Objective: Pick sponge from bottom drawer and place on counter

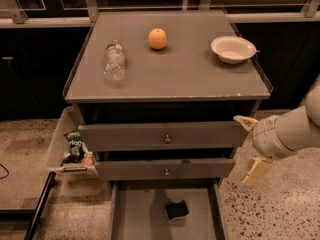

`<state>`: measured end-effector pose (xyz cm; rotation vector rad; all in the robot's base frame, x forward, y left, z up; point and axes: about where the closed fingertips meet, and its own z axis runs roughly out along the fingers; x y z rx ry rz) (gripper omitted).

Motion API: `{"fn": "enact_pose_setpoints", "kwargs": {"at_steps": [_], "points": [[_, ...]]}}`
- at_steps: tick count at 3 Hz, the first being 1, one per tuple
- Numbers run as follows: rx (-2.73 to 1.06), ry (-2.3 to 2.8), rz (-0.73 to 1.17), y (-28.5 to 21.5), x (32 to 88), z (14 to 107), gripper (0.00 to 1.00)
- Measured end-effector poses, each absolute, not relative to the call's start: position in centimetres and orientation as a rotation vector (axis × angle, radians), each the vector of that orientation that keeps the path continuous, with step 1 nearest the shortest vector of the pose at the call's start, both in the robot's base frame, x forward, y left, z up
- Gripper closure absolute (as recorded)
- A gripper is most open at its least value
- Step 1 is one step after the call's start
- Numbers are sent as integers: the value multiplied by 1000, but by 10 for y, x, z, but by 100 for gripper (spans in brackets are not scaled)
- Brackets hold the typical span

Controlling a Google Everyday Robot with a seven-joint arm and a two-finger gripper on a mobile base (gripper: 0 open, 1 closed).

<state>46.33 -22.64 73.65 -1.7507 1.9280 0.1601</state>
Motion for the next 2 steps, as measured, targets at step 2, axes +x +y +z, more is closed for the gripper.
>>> {"fn": "enact_pose_setpoints", "kwargs": {"at_steps": [2], "points": [[-1717,1953,195,-229,465,718,0]]}}
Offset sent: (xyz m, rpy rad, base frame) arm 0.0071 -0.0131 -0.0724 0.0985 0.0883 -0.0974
